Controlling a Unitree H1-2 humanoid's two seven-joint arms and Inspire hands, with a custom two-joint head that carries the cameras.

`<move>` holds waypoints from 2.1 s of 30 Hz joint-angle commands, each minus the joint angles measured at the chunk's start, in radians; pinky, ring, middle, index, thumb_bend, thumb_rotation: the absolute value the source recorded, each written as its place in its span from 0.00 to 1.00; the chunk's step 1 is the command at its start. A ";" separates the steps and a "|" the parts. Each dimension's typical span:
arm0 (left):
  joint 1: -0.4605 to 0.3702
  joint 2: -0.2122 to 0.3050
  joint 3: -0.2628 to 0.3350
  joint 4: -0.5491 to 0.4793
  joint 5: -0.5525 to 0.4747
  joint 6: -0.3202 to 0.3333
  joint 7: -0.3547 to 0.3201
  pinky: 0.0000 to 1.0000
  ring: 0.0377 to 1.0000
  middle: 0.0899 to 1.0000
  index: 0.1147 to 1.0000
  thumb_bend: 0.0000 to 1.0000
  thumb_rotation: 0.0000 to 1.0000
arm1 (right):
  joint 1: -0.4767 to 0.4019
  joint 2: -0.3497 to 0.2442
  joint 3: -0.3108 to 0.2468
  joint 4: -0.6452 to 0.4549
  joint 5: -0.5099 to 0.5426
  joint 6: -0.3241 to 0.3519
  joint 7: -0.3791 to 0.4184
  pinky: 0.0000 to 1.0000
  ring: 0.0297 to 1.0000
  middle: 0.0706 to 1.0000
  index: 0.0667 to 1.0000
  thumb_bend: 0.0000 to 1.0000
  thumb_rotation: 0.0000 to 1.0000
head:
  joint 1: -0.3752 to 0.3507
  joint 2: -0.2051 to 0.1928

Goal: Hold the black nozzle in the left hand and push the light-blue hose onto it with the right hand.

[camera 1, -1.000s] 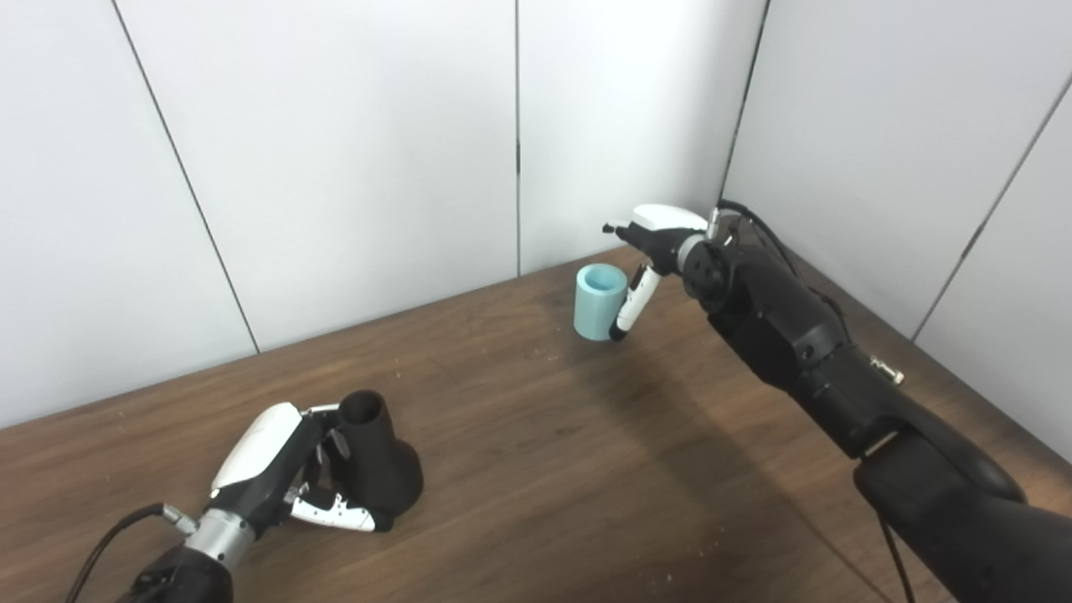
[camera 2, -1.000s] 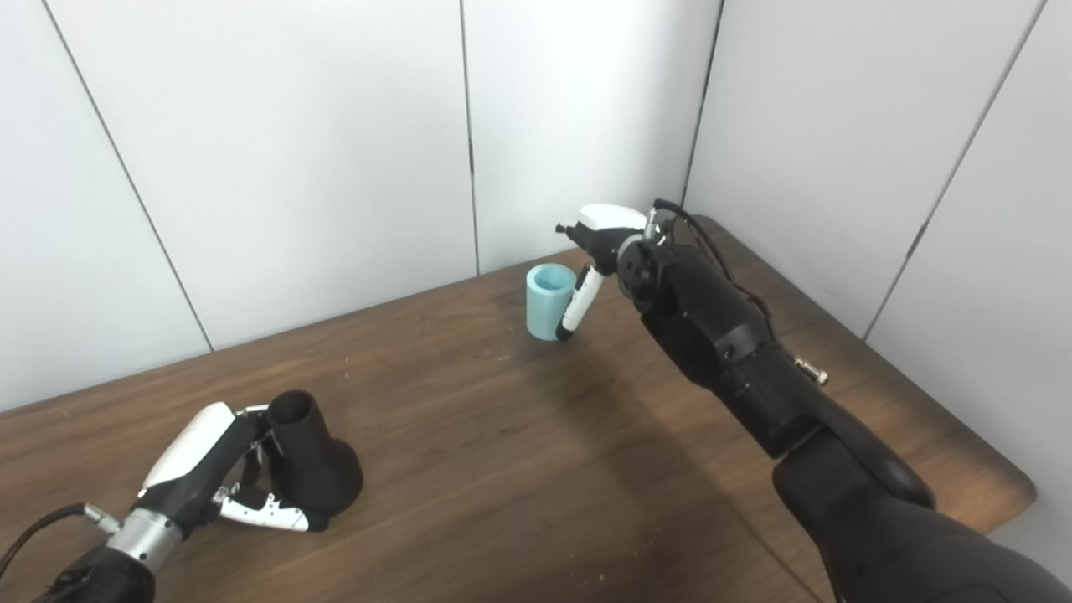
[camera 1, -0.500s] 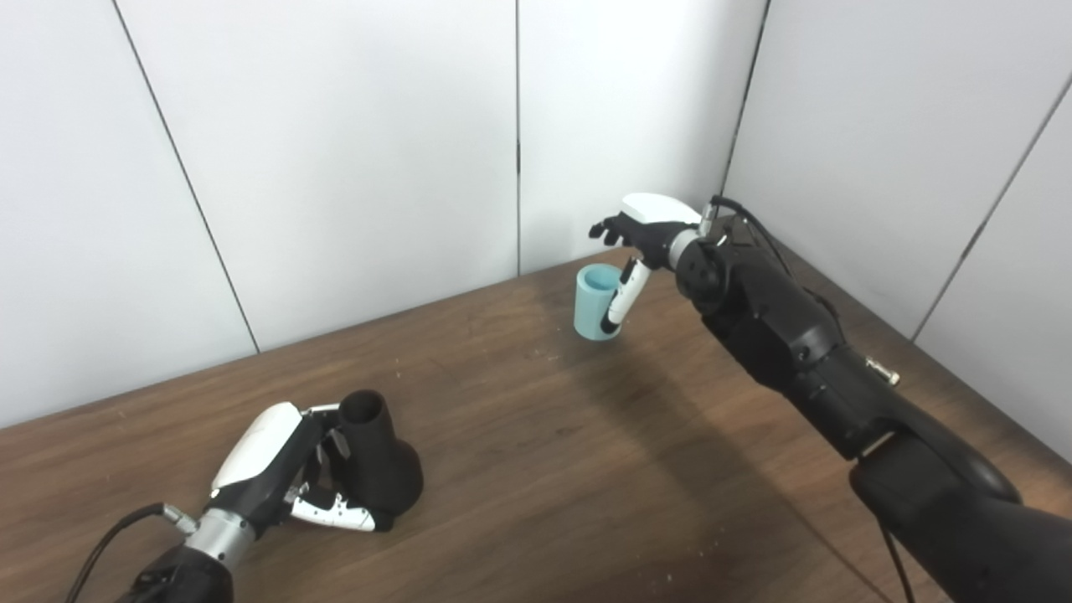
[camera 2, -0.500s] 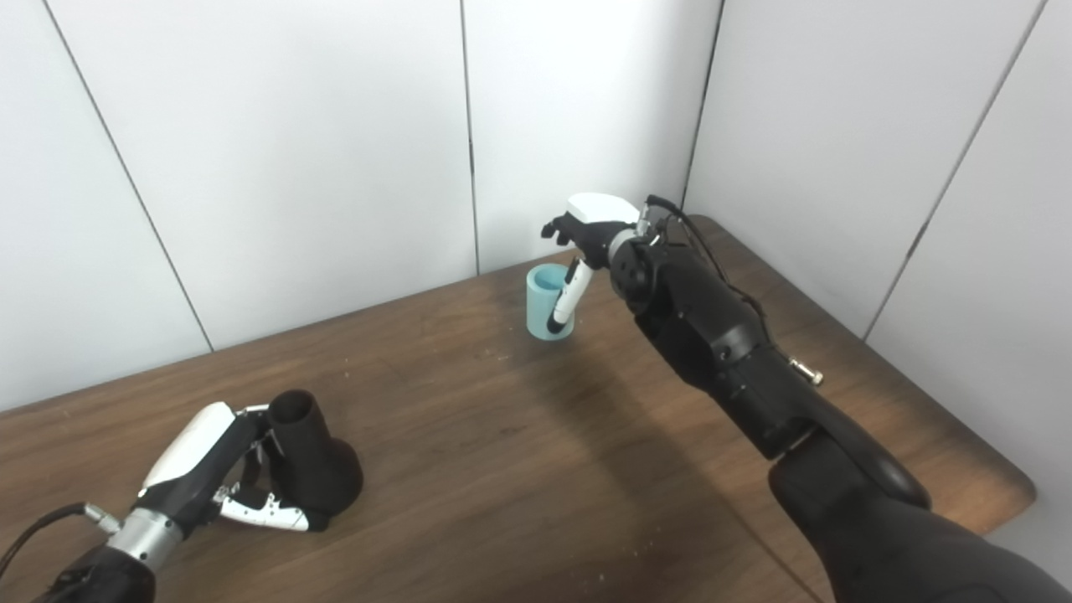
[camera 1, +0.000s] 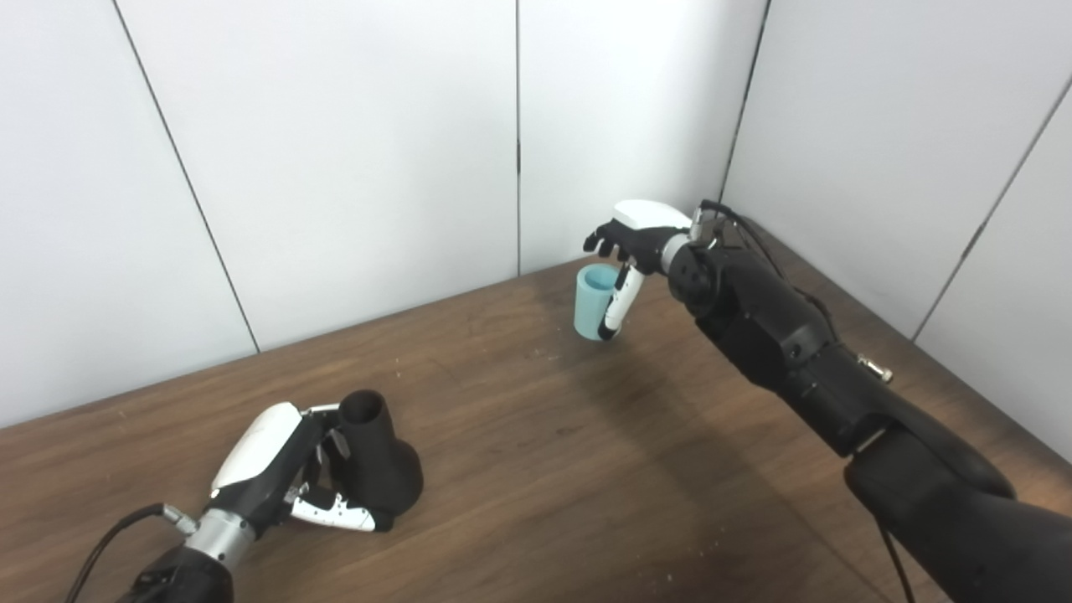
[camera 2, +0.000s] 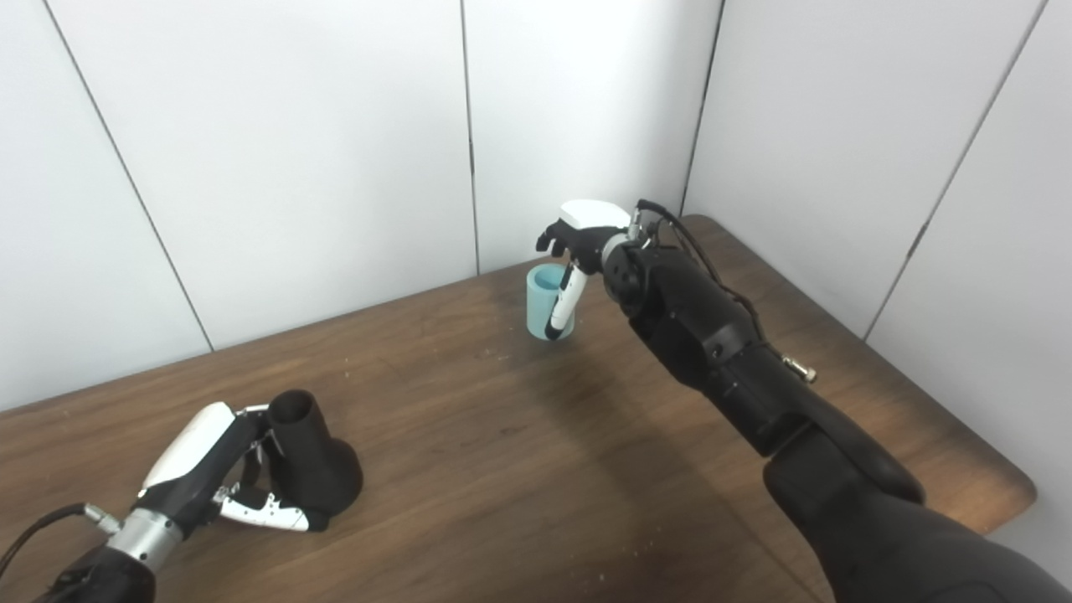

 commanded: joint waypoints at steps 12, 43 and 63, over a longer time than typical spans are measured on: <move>0.086 0.054 -0.021 0.058 0.058 0.093 -0.067 0.41 0.49 0.44 0.41 0.53 0.00 | -0.058 -0.019 -0.009 0.008 0.020 -0.001 -0.014 0.68 0.77 0.78 0.79 0.89 0.13 | 0.004 0.004; 0.094 0.064 -0.024 0.032 0.065 0.114 -0.076 0.41 0.46 0.42 0.42 0.53 0.00 | -0.042 0.012 -0.010 0.020 0.026 -0.050 -0.143 0.45 0.47 0.41 0.50 0.52 0.00 | 0.016 0.019; 0.091 0.058 -0.021 0.029 0.061 0.133 -0.079 0.37 0.45 0.43 0.42 0.53 0.00 | -0.021 -0.026 -0.021 -0.017 0.035 -0.070 -0.119 0.46 0.47 0.46 0.42 0.52 0.00 | 0.027 0.026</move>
